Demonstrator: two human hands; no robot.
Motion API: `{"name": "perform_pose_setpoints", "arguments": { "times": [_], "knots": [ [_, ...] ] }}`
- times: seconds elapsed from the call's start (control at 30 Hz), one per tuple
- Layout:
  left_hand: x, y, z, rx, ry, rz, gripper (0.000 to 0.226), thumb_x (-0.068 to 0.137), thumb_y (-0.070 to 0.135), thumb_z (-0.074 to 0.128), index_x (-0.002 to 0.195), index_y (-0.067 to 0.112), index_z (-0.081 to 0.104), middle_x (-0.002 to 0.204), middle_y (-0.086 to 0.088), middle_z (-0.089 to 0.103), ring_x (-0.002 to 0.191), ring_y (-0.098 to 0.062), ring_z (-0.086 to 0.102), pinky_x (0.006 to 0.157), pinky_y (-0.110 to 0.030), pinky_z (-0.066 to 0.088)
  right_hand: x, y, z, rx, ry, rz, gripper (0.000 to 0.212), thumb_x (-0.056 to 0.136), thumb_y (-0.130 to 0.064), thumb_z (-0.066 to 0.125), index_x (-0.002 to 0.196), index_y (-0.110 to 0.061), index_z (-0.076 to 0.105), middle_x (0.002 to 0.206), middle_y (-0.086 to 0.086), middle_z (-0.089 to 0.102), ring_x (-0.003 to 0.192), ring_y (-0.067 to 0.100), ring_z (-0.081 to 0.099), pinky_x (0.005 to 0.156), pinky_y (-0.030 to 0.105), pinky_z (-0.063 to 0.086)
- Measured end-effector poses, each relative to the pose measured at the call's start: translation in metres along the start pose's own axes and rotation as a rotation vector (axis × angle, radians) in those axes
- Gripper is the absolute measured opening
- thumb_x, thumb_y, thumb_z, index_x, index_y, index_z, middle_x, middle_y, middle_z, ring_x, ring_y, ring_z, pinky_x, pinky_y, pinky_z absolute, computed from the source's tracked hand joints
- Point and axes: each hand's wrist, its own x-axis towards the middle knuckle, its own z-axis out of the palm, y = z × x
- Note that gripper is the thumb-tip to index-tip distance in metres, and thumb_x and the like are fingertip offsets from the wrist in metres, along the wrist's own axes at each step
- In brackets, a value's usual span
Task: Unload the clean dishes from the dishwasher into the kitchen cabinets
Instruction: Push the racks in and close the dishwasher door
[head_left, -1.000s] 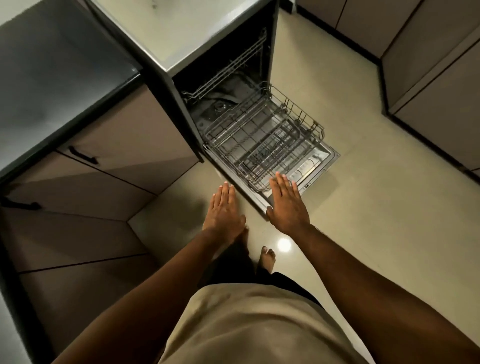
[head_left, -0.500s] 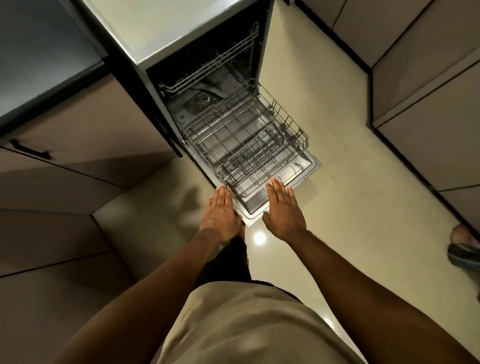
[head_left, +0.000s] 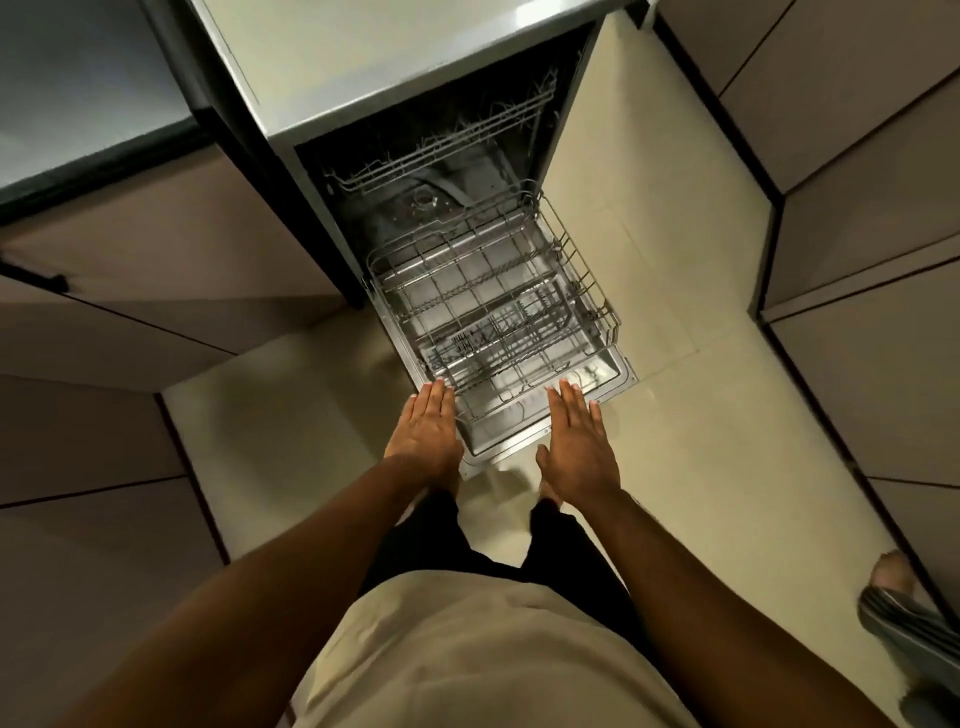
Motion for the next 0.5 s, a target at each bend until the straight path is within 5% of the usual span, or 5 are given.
{"name": "perform_pose_setpoints", "arguments": {
  "times": [0.5],
  "knots": [
    [0.014, 0.16, 0.033, -0.159, 0.038, -0.224, 0.078, 0.095, 0.03, 0.045, 0.156, 0.007, 0.003, 0.164, -0.011, -0.003, 0.151, -0.024, -0.004, 0.122, -0.037, 0.002, 0.048, 0.141, -0.027, -0.062, -0.08, -0.312, 0.077, 0.089, -0.017, 0.053, 0.154, -0.008, 0.014, 0.163, 0.012, 0.004, 0.151, 0.024, -0.001, 0.12, 0.037, -0.005]
  ]
}}
